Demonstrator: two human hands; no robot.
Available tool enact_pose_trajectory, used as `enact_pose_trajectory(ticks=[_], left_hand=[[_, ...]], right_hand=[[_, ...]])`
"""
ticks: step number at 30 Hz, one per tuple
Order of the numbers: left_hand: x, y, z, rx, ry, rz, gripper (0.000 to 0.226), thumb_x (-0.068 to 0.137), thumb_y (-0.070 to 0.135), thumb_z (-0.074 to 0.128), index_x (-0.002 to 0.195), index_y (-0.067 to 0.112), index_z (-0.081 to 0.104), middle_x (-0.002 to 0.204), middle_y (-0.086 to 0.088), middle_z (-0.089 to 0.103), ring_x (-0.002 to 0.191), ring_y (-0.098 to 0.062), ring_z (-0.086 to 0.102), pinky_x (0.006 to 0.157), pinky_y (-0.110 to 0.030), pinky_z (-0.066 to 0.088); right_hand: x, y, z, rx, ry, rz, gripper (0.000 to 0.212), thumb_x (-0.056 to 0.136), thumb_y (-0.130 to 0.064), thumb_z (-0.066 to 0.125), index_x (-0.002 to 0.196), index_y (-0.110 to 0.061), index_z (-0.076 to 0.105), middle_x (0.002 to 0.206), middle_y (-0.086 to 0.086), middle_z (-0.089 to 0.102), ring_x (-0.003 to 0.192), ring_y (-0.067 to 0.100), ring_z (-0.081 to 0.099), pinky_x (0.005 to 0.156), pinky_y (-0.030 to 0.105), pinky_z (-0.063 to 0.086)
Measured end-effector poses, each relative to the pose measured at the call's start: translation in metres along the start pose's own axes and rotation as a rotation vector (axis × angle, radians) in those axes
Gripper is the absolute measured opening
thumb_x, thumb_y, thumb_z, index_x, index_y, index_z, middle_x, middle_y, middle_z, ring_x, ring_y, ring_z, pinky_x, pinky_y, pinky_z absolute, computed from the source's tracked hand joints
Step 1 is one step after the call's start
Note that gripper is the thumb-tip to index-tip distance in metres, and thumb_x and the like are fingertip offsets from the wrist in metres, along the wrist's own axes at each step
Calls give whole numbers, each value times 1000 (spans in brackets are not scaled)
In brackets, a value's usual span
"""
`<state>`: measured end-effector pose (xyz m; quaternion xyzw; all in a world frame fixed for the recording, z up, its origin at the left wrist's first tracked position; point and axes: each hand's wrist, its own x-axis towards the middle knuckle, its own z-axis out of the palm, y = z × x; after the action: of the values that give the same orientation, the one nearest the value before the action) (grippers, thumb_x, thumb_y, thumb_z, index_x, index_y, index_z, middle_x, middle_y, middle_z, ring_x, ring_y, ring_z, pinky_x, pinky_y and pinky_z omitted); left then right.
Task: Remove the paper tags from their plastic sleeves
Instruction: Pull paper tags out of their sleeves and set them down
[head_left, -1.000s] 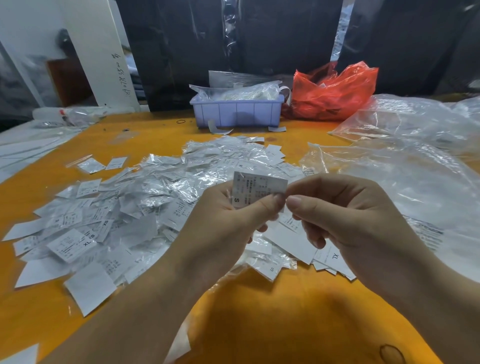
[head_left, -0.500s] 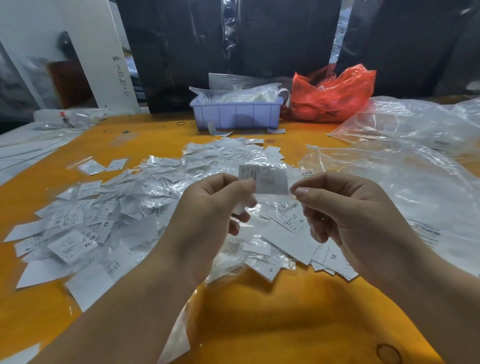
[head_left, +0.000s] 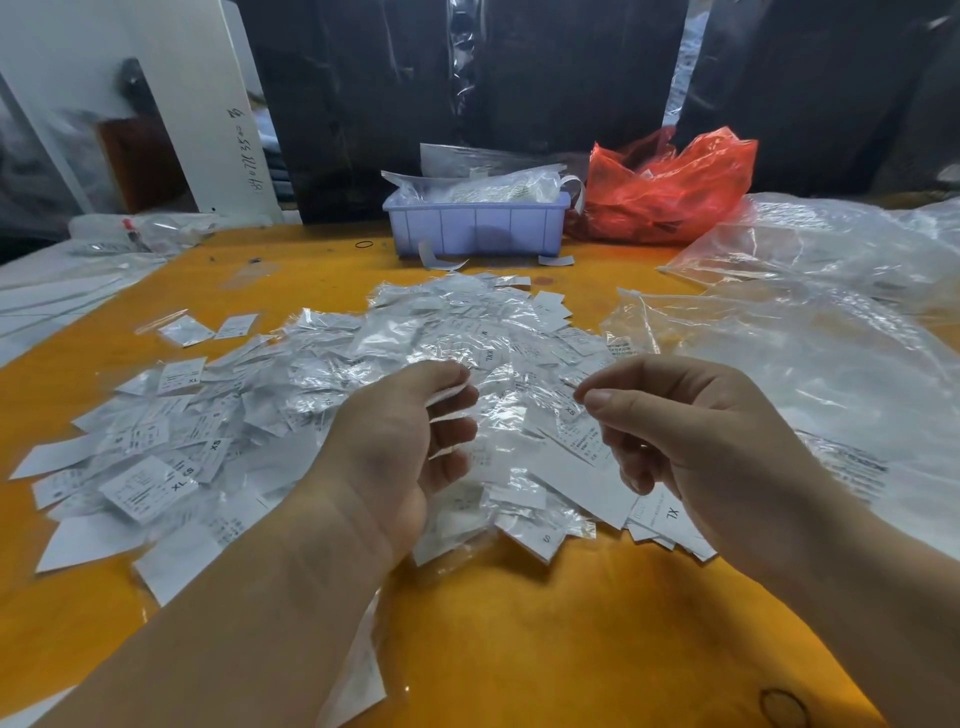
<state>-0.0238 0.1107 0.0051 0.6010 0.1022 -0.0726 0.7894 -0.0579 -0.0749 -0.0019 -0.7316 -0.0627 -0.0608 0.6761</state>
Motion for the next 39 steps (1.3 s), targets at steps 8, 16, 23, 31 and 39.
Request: enact_pose_trajectory(ticks=[8, 16, 23, 31, 39], left_hand=[[-9, -9, 5, 472, -399, 314, 17, 82, 16, 59, 82, 23, 74, 74, 7, 69, 62, -4, 60, 53, -20, 47], [-8, -8, 2, 522, -470, 368, 12, 86, 21, 68, 92, 29, 72, 77, 0, 68, 66, -9, 57, 55, -20, 43], [-13, -9, 5, 544, -474, 392, 41, 79, 28, 74, 116, 37, 57, 76, 5, 71, 68, -3, 68, 53, -9, 44], [-9, -8, 5, 474, -382, 348, 64, 63, 37, 76, 123, 35, 53, 76, 12, 70, 63, -2, 64, 55, -13, 47], [-13, -10, 4, 711, -126, 716, 16, 81, 23, 76, 77, 35, 67, 87, 20, 63, 81, 4, 58, 62, -6, 41]], right_hand=[[-2, 1, 2, -189, -78, 20, 6, 82, -20, 68, 81, -20, 74, 61, -4, 63, 54, 10, 57, 51, 24, 47], [0, 0, 0, -85, -122, 75, 13, 83, -27, 71, 91, -17, 71, 68, -2, 64, 58, 13, 58, 51, 24, 47], [-1, -3, 0, -66, -83, 23, 14, 86, -18, 67, 73, -15, 72, 64, 5, 61, 54, 14, 55, 50, 23, 45], [2, -2, -3, 7, 93, 18, 14, 88, -17, 66, 75, -13, 71, 59, 3, 57, 51, 14, 50, 47, 23, 44], [3, -1, -6, 24, 156, 33, 20, 89, -13, 66, 69, -13, 70, 55, 3, 56, 46, 13, 47, 44, 22, 42]])
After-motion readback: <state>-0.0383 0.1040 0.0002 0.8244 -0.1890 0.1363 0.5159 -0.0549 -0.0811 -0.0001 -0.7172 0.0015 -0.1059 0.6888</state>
